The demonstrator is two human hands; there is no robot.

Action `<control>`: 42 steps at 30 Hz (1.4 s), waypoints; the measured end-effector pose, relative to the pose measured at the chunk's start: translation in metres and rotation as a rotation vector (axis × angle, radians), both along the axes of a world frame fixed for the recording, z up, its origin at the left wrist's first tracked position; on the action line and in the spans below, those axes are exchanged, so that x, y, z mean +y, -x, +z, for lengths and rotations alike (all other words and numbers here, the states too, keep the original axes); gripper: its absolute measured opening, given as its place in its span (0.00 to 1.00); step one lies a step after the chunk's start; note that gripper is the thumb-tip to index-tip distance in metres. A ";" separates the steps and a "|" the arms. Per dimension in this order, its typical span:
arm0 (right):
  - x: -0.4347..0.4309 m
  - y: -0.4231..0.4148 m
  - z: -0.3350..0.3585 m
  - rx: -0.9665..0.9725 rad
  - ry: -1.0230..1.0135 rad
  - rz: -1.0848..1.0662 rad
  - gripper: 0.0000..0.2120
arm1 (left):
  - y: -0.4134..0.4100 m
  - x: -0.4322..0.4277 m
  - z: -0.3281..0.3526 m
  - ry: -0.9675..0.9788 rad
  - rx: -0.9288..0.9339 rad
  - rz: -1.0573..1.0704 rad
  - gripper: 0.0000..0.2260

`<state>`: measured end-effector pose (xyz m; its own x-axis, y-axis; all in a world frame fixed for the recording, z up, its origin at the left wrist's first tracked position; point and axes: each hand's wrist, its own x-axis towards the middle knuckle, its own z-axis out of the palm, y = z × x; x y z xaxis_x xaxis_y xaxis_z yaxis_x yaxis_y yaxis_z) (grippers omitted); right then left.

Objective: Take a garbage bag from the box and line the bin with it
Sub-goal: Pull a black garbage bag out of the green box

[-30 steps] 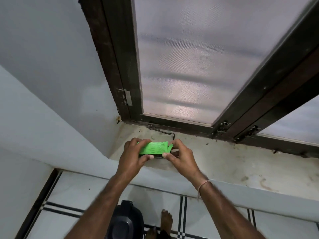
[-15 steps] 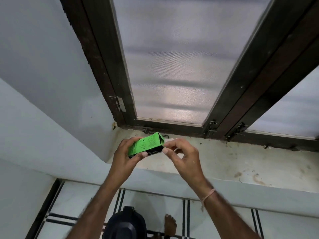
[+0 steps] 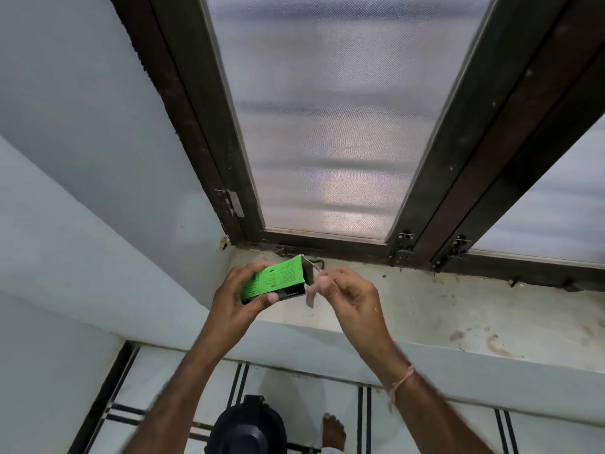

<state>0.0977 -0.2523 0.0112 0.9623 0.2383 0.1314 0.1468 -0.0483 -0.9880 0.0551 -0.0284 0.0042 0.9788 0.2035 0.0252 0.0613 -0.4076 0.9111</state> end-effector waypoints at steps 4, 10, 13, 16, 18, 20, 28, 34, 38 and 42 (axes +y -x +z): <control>0.005 -0.001 0.005 0.112 -0.056 -0.011 0.06 | 0.004 -0.002 -0.003 0.080 0.016 -0.007 0.22; 0.002 -0.005 0.013 0.096 0.039 -0.079 0.07 | 0.014 -0.009 -0.002 0.219 0.067 -0.012 0.22; 0.000 -0.009 0.019 0.059 0.194 -0.082 0.04 | 0.019 -0.011 0.000 0.231 0.071 -0.048 0.20; 0.000 -0.009 0.025 -0.023 0.328 -0.052 0.05 | 0.021 -0.010 0.001 0.217 0.062 -0.061 0.20; 0.001 -0.008 0.028 -0.084 0.431 -0.018 0.06 | 0.021 -0.009 0.002 0.206 0.054 -0.067 0.20; 0.001 -0.007 0.032 -0.119 0.485 0.003 0.05 | 0.022 -0.008 0.003 0.205 0.057 -0.080 0.20; 0.001 -0.001 0.038 -0.241 0.715 0.029 0.04 | 0.032 -0.007 0.005 0.273 0.089 -0.076 0.20; 0.000 -0.005 0.035 -0.317 0.680 -0.047 0.03 | 0.026 -0.002 0.007 0.218 0.070 -0.066 0.21; -0.018 -0.016 0.032 -0.186 0.484 -0.091 0.01 | 0.024 0.012 0.003 0.081 0.044 0.000 0.22; -0.017 -0.010 0.028 0.322 0.047 0.062 0.09 | 0.015 0.009 0.006 -0.024 -0.036 -0.037 0.21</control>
<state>0.1079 -0.2693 0.0394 0.9360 0.2964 -0.1899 -0.1687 -0.0957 -0.9810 0.0399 -0.0194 0.0106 0.9840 0.1662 0.0647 0.0134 -0.4307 0.9024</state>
